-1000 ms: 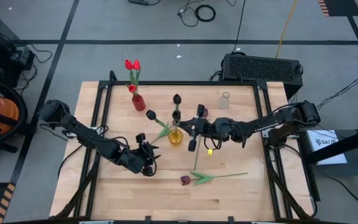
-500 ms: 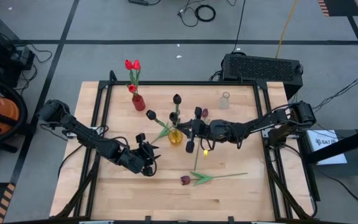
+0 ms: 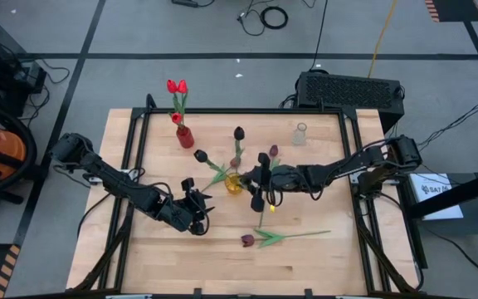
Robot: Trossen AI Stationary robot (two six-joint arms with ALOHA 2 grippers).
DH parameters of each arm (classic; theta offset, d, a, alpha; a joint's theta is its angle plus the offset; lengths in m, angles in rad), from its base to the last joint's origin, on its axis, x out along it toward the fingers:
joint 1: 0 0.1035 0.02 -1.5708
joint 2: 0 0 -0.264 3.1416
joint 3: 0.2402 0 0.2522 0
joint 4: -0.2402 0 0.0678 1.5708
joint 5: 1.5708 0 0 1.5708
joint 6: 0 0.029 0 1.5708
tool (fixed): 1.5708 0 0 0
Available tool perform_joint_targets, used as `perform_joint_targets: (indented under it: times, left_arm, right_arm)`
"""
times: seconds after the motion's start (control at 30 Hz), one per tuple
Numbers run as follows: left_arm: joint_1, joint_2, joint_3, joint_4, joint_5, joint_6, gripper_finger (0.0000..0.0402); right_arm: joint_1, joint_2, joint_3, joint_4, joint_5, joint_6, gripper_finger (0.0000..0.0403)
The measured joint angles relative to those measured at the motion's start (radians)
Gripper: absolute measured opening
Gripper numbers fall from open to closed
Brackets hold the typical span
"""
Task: Sort flowers into vase by color
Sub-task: Put the black flower into the yellow vase, then put the top left dark red flower into the transparent vase
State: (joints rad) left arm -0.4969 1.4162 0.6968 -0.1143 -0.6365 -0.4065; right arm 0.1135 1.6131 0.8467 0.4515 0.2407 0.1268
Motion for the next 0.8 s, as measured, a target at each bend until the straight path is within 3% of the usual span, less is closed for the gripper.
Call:
perform_joint_targets:
  times: [0.13, 0.5, 0.7, 0.8]
  left_arm:
    - [0.000, 0.000, 0.000, 0.000, 0.000, 0.000, 0.0175]
    - [0.000, 0.008, 0.000, -0.004, 0.000, -0.007, 0.0175]
    - [0.000, 0.072, 0.000, -0.015, -0.004, -0.026, 0.0175]
    - [0.002, 0.116, 0.000, -0.051, -0.063, -0.038, 0.0175]
  right_arm:
    - [0.000, 0.000, 0.000, -0.026, -0.063, 0.036, 0.0158]
    - [0.007, -0.044, 0.000, -0.175, -0.064, 0.057, 0.0253]
    - [0.009, -0.099, 0.000, -0.256, -0.063, 0.072, 0.0290]
    - [0.012, -0.132, 0.000, -0.311, -0.059, 0.072, 0.0301]
